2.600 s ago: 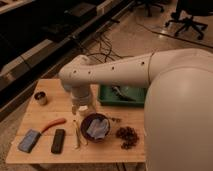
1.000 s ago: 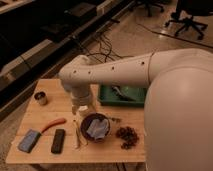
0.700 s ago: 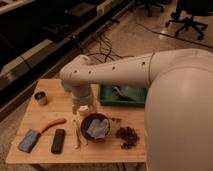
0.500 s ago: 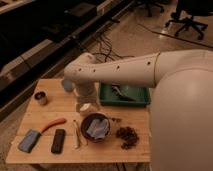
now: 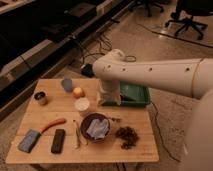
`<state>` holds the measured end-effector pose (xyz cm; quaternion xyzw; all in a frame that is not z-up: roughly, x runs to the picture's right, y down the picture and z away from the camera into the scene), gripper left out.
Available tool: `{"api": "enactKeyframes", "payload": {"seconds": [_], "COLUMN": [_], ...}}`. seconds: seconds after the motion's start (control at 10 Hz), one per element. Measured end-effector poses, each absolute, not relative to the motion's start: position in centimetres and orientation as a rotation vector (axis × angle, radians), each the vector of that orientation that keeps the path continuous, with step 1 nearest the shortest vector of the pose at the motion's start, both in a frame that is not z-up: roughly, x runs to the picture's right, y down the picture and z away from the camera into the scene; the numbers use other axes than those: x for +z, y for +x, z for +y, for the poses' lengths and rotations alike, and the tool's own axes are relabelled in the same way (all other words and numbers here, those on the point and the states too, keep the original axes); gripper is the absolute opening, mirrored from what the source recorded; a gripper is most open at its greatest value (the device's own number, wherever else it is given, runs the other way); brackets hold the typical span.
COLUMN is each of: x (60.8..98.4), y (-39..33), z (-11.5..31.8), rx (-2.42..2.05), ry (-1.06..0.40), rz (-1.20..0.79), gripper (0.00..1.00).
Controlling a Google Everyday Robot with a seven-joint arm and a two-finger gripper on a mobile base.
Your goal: Place brush in table surface
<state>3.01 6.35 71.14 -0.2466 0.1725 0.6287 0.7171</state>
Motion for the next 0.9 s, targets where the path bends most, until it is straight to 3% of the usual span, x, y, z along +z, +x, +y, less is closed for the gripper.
{"api": "enactKeyframes", "payload": {"seconds": [0.3, 0.9], "x": [72.8, 73.7], "y": [8.1, 8.8], "z": [4.6, 4.0], "rx": [1.335, 1.332], "ry": [-0.587, -0.587], "rz": [0.218, 0.207], "gripper": [0.65, 0.65]}}
